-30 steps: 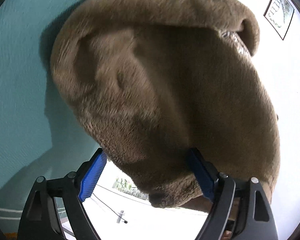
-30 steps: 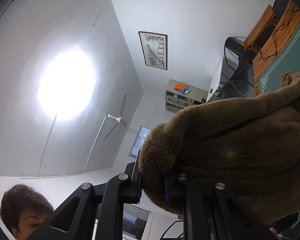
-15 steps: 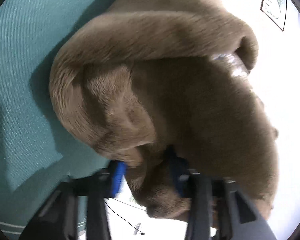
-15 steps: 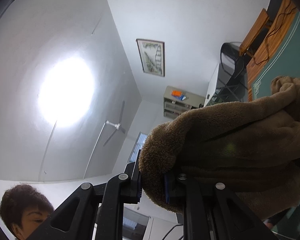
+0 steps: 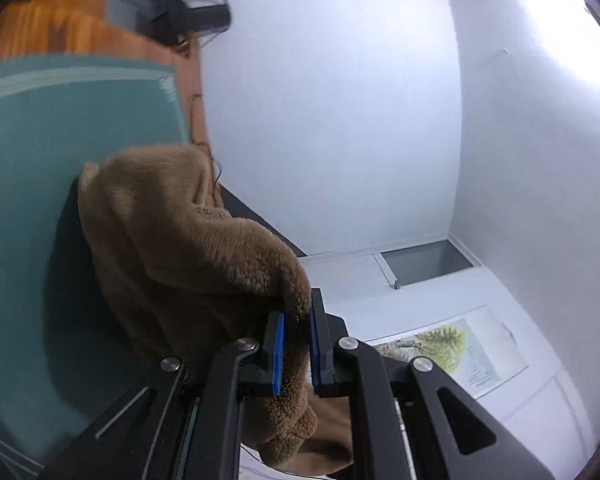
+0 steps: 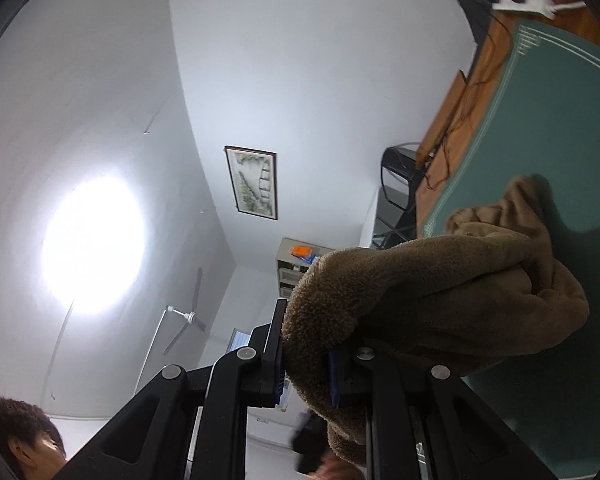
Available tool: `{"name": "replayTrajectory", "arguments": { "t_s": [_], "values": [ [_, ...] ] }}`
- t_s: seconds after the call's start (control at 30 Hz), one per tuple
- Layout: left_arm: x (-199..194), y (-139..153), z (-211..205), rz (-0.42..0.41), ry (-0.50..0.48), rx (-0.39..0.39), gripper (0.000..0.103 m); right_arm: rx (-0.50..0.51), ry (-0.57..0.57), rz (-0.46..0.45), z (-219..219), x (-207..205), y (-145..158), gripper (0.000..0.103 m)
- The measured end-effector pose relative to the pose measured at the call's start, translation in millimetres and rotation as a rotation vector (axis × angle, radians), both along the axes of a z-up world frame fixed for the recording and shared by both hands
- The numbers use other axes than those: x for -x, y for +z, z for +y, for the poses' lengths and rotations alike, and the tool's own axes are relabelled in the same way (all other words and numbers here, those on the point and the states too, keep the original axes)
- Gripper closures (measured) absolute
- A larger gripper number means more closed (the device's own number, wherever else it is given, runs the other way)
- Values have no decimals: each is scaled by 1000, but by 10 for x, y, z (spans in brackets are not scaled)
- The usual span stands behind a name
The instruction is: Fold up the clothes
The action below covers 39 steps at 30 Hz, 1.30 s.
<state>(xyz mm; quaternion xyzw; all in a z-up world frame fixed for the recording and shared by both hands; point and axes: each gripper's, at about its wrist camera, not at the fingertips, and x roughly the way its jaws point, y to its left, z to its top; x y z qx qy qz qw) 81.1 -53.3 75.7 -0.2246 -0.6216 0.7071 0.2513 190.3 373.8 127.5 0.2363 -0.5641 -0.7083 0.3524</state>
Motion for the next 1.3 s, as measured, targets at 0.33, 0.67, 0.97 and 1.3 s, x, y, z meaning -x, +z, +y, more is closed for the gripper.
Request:
{"name": "replayTrajectory", "arguments": {
  "t_s": [0.33,0.67,0.97,1.3],
  "values": [
    [-771,240,-462,137,24,114,91,1,54,104,117,-39,104,84],
    [-1110,1131,-600,362,87,189,92,66,52,321,196,-97,747,84],
    [-1207,1429,-594,441,117,245,92,-54,76,468,-46,-224,1334,84],
    [-1444,1021,-546,341,203,497,22,-134,165,524,-665,80,1906,84]
  ]
}}
